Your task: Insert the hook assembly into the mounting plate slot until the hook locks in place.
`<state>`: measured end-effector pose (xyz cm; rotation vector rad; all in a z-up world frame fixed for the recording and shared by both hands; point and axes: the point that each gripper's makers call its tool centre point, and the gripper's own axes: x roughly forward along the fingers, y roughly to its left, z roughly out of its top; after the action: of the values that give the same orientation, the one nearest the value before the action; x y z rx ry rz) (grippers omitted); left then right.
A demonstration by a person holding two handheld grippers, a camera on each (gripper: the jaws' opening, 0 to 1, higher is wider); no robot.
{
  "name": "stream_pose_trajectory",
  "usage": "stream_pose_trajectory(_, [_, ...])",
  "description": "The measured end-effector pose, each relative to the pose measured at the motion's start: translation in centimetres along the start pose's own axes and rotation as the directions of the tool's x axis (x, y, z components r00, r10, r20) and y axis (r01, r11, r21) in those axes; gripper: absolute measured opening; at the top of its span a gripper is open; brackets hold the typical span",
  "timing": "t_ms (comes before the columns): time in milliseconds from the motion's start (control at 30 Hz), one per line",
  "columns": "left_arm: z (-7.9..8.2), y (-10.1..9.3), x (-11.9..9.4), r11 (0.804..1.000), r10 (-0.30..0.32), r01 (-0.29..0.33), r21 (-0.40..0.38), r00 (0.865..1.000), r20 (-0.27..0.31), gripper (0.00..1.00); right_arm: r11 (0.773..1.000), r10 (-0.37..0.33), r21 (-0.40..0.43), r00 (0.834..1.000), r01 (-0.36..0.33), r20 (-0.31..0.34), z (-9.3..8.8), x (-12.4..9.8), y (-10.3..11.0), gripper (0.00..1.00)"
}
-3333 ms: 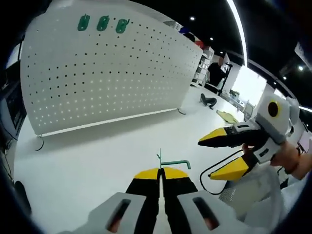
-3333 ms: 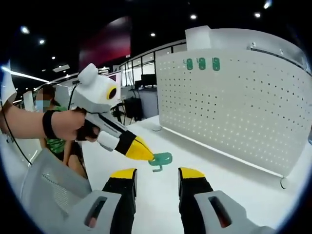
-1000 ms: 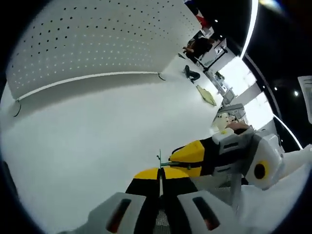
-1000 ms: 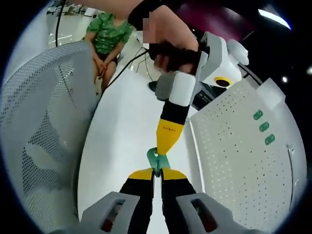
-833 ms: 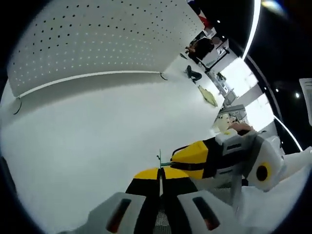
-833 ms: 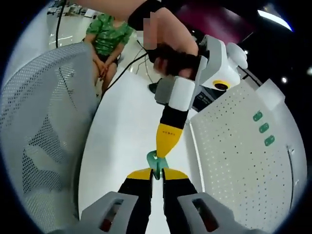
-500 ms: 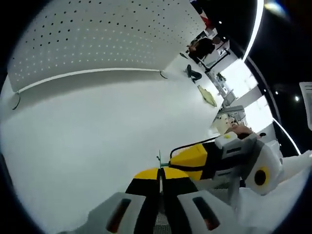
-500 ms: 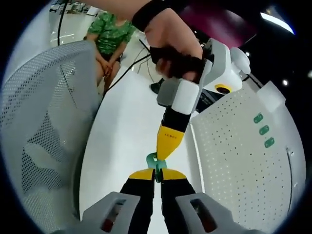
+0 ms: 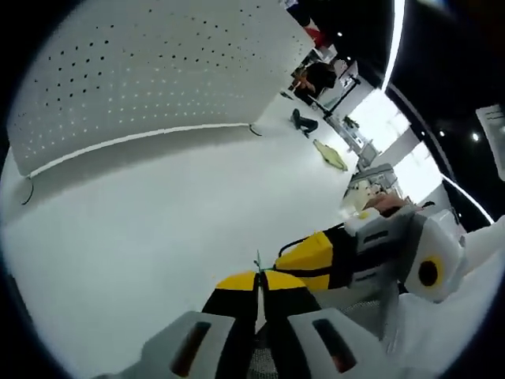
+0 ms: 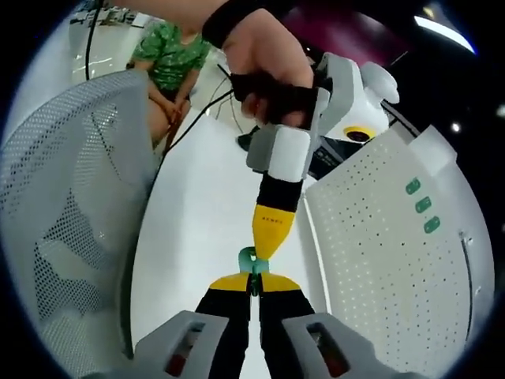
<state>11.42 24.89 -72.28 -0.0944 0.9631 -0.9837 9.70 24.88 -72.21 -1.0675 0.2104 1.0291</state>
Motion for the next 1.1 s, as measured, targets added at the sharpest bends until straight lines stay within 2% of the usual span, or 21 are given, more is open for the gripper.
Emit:
stream_pose_trajectory(33, [-0.2, -0.2, 0.0, 1.0, 0.001, -0.001, 0.0, 1.0, -0.01, 0.03, 1.0, 0.001, 0.008, 1.0, -0.001, 0.0, 0.0, -0.1, 0.0, 0.01])
stream_pose_trajectory(100, [0.2, -0.1, -0.1, 1.0, 0.002, -0.002, 0.018, 1.0, 0.022, 0.03, 1.0, -0.01, 0.003, 1.0, 0.01, -0.004, 0.0, -0.1, -0.1, 0.01])
stream_pose_trajectory(233, [0.3, -0.2, -0.2, 1.0, -0.021, 0.022, -0.019, 0.998, 0.064, 0.03, 1.0, -0.019, 0.017, 1.0, 0.019, -0.007, -0.1, -0.3, -0.3, 0.01])
stream_pose_trajectory(300, [0.3, -0.1, -0.3, 0.999, -0.024, 0.026, -0.032, 0.997, 0.077, 0.04, 0.998, -0.025, 0.051, 1.0, 0.025, -0.013, -0.2, -0.4, -0.4, 0.01])
stream_pose_trajectory(333, [0.3, -0.2, -0.4, 0.999, -0.024, 0.027, -0.026, 0.996, 0.08, 0.06, 0.998, -0.035, 0.046, 0.999, 0.035, -0.015, -0.3, -0.5, -0.5, 0.01])
stream_pose_trajectory(400, [0.6, -0.3, -0.3, 0.999, -0.031, 0.026, 0.047, 0.992, 0.119, 0.14, 0.997, -0.032, 0.069, 0.999, 0.033, -0.017, -0.4, -0.6, -0.5, 0.01])
stream_pose_trajectory(500, [0.1, -0.5, -0.3, 0.998, -0.018, 0.012, 0.056, 0.993, 0.121, 0.18, 0.996, -0.04, 0.078, 0.999, 0.041, -0.016, -0.4, -0.8, -0.6, 0.01])
stream_pose_trajectory(600, [0.3, -0.4, -0.3, 0.998, -0.018, 0.01, 0.054, 0.988, 0.153, 0.19, 0.995, -0.023, 0.092, 1.0, 0.024, -0.021, -0.6, -0.7, -0.3, 0.01])
stream_pose_trajectory(667, [0.6, -0.4, -0.5, 0.998, -0.011, -0.001, 0.062, 0.981, 0.195, 0.21, 0.995, -0.024, 0.097, 1.0, 0.025, -0.018, -0.8, -0.6, -0.3, 0.01])
stream_pose_trajectory(800, [-0.3, -0.8, -0.4, 0.995, -0.024, 0.006, 0.096, 0.983, 0.18, 0.26, 0.991, -0.032, 0.128, 0.999, 0.036, -0.028, -1.2, -0.9, -0.4, 0.01])
stream_pose_trajectory(900, [-0.4, -0.8, -0.5, 0.994, -0.018, -0.004, 0.112, 0.981, 0.194, 0.28, 0.986, -0.048, 0.157, 0.998, 0.052, -0.03, -1.5, -1.2, -1.0, 0.01])
stream_pose_trajectory(933, [-0.4, -0.7, -0.6, 0.994, -0.018, -0.004, 0.109, 0.98, 0.199, 0.29, 0.978, -0.017, 0.207, 1.0, 0.02, -0.018, -1.5, -1.0, -0.6, 0.01])
stream_pose_trajectory(967, [-0.3, -0.8, -0.7, 0.994, -0.027, 0.004, 0.11, 0.977, 0.213, 0.3, 0.973, -0.032, 0.227, 0.999, 0.033, -0.01, -1.5, -1.0, -0.9, 0.01])
stream_pose_trajectory(1033, [-0.1, -0.8, -1.0, 0.995, -0.033, 0.009, 0.101, 0.969, 0.244, 0.32, 0.975, -0.043, 0.215, 0.999, 0.048, -0.026, -1.7, -1.1, -1.4, 0.01])
stream_pose_trajectory(1100, [0.1, -1.1, -1.3, 0.994, -0.041, 0.01, 0.113, 0.959, 0.279, 0.33, 0.967, -0.059, 0.25, 0.998, 0.059, -0.007, -1.4, -1.2, -1.9, 0.01])
